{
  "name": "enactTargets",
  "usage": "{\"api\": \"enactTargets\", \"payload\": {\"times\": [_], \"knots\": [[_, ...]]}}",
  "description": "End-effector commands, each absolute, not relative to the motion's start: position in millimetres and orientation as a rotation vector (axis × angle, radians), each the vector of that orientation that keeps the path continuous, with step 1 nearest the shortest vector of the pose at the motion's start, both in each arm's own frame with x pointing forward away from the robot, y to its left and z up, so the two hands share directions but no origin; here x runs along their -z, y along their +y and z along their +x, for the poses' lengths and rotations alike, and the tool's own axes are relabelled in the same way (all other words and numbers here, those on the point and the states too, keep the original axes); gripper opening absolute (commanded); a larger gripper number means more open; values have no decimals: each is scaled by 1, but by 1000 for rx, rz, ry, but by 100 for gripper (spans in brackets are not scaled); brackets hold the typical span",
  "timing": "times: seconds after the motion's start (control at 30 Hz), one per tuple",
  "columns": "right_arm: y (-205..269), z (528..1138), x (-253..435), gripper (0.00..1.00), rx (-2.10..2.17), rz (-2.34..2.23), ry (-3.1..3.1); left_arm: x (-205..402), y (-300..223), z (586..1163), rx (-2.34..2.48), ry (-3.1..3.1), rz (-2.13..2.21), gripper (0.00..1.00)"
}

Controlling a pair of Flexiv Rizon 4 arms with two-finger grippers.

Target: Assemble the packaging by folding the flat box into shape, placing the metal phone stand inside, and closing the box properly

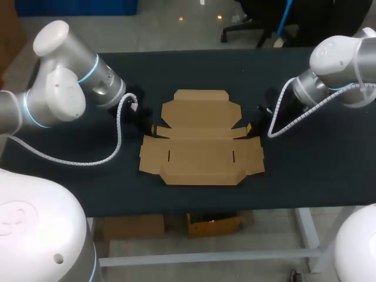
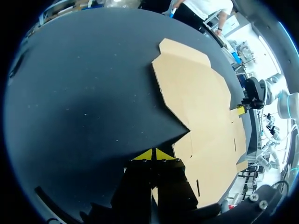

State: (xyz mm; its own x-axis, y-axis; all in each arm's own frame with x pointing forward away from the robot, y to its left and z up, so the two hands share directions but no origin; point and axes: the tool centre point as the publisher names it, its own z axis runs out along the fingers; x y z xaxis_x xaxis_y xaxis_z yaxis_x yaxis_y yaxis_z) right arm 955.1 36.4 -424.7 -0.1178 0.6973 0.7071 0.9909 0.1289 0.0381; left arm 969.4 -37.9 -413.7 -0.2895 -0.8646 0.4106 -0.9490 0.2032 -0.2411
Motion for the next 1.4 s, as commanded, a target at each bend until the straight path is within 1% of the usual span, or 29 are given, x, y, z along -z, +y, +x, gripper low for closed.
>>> {"api": "enactTargets", "payload": {"times": [0.03,1.4], "knots": [[35,959,428,0,710,-1613,-1872,417,-40,972,-672,-2280,1743,0],[41,950,430,0,762,-1711,-1812,416,-49,964,-681,-2259,1734,0]]}}
